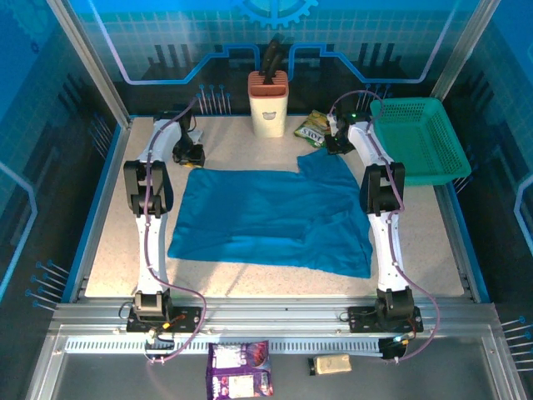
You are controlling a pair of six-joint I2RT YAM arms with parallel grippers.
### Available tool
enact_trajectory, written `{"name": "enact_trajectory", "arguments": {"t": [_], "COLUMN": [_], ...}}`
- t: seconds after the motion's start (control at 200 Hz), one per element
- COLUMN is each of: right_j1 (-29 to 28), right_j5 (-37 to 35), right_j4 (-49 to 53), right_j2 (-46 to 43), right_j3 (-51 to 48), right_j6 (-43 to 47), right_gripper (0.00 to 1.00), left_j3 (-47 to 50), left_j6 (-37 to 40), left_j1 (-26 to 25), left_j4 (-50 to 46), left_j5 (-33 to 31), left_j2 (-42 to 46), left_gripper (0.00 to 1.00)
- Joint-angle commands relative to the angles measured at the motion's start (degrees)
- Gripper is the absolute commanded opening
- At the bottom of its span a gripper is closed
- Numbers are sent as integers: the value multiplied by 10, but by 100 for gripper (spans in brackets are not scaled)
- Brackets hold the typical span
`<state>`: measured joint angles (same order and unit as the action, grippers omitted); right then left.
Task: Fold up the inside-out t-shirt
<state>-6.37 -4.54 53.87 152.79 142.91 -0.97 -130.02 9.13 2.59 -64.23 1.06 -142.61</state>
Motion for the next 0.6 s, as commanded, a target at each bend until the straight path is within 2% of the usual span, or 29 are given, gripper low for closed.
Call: {"name": "enact_trajectory", "arguments": {"t": [0.0, 0.215, 0.405, 0.595], "right_j1": [-5, -6, -7, -7], "right_j5": [-6, -1, 1, 0], "right_j4": [24, 25, 20, 20], "right_j2": [7, 7, 2, -7], "right_j3": [-17, -18, -18, -10], "right_j6": [9, 6, 2, 1], "right_gripper": [11, 10, 9, 3], "left_j3": [-19, -42, -43, -46], "left_j6": [6, 4, 2, -4], "left_j1": [6, 6, 6, 6], "left_j4": [-14, -21, -9, 9], "left_j5": [-14, -7, -2, 2], "left_j2": [-22, -48, -47, -33], "left_gripper": [31, 30, 11, 0]}}
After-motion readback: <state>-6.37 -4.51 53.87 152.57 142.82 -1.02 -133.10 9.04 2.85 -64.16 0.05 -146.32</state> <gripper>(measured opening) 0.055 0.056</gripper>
